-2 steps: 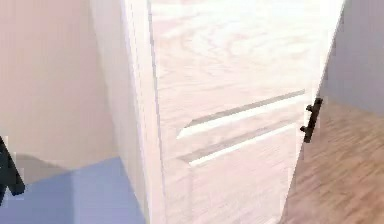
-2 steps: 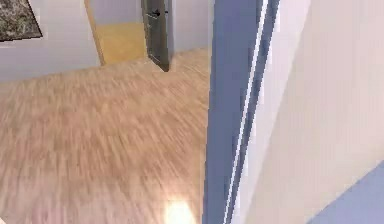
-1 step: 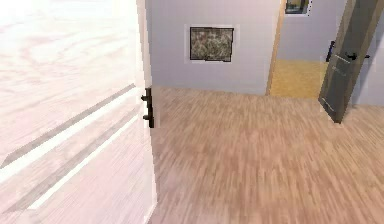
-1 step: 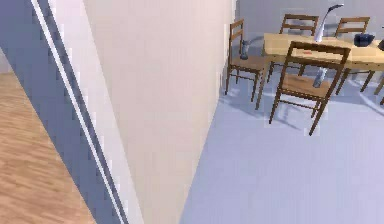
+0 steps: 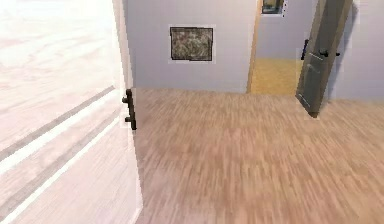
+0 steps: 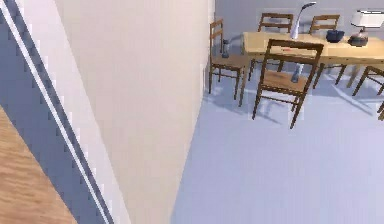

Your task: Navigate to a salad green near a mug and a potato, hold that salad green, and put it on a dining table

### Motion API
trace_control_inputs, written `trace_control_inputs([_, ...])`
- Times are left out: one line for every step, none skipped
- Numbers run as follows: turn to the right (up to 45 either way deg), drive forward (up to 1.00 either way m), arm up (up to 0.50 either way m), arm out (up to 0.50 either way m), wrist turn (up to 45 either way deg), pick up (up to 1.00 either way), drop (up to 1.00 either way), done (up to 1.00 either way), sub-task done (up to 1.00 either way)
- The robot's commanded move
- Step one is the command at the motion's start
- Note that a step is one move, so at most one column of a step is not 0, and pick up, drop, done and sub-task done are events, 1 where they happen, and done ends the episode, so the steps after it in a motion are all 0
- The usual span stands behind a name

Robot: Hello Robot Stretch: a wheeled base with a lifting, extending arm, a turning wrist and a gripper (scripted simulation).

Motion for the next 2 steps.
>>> trace_control_inputs([0.0,0.45,0.00,0.00,0.0,0.00,0.00,0.00,0.00])
trace_control_inputs([45.0,0.00,0.00,0.00,0.0,0.00,0.00,0.00,0.00])
